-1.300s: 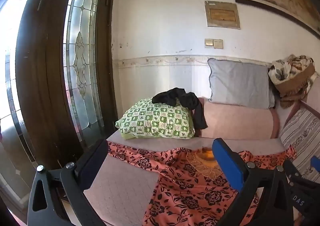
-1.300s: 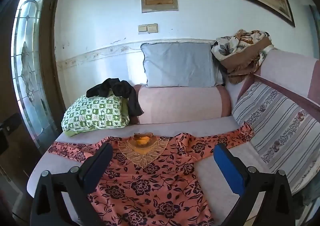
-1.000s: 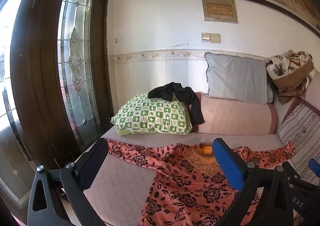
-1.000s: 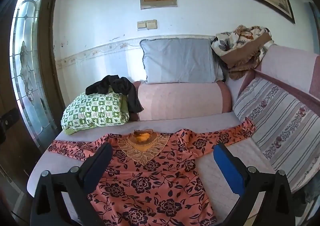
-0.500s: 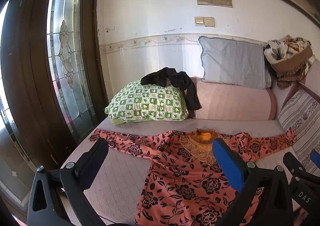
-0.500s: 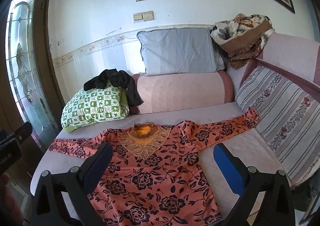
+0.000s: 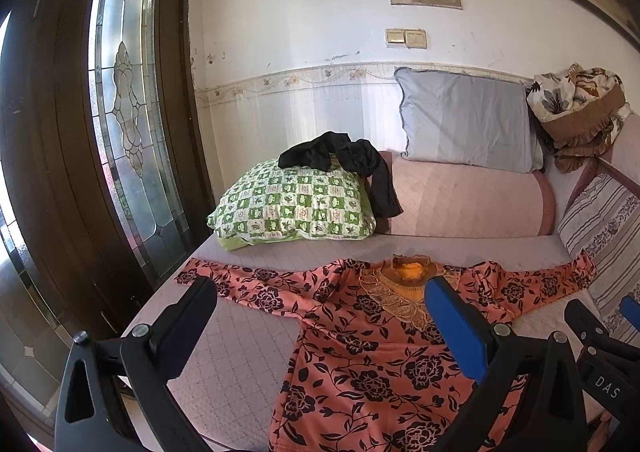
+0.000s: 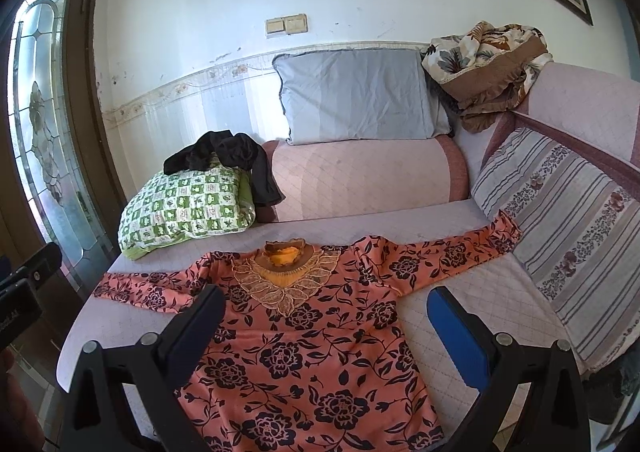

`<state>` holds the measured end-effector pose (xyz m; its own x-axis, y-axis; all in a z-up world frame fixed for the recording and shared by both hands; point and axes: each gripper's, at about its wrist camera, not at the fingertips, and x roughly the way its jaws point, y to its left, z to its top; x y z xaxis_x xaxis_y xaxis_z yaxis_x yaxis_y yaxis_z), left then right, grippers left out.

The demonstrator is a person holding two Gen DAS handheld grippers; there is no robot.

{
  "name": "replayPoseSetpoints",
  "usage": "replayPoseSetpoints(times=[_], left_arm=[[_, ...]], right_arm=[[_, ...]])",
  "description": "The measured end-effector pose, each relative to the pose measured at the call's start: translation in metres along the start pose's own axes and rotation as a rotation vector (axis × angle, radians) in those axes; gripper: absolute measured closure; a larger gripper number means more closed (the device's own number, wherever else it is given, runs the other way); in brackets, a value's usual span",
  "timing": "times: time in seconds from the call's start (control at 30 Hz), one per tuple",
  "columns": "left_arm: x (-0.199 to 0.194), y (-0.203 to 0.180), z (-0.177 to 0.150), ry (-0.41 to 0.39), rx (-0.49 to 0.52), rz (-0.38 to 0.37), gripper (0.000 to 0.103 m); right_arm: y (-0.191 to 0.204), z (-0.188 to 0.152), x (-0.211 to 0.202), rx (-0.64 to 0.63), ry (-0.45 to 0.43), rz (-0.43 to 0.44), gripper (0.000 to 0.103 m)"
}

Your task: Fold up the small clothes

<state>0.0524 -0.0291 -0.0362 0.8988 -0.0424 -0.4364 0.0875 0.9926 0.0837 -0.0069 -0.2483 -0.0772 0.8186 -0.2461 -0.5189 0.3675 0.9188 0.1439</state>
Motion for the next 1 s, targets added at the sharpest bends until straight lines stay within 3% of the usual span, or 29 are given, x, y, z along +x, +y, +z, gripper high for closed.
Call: replayPoseSetpoints(times=[1.0], left_arm=[[0.019,-0.004,-0.008,0.033,0.011,-0.012,0.0]], right_arm=[[0.013,0.004,0.016,-0.041,0.006,-0.013,0.001]])
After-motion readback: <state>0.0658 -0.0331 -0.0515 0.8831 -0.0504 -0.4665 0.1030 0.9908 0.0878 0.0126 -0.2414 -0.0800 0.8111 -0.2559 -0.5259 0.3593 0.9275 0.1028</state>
